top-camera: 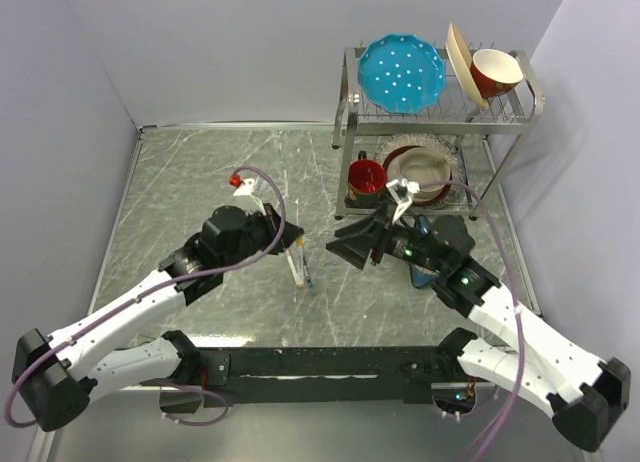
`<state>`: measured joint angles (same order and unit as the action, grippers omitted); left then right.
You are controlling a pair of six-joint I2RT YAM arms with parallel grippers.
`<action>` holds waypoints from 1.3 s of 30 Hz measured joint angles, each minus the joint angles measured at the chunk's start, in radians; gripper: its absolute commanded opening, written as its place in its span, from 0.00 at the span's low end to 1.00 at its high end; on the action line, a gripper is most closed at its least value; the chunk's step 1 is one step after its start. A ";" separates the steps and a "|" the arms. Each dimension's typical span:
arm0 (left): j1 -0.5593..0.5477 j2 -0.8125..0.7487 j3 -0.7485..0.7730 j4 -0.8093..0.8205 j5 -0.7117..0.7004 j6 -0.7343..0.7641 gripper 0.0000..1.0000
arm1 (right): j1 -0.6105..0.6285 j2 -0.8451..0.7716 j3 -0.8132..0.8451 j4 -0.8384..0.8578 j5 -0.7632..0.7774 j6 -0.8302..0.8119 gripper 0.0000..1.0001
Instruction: Insert the pens into the pen caps
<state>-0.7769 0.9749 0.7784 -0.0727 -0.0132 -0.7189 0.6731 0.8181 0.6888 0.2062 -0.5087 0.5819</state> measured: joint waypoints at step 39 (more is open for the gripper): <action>0.451 0.439 -0.015 -0.195 0.043 0.002 0.82 | 0.001 -0.278 0.047 -0.607 0.597 0.003 1.00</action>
<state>-0.3260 1.4136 0.7631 -0.2672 0.0303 -0.7174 0.6739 0.5404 0.7361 -0.4004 0.0887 0.5846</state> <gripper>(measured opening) 0.573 0.999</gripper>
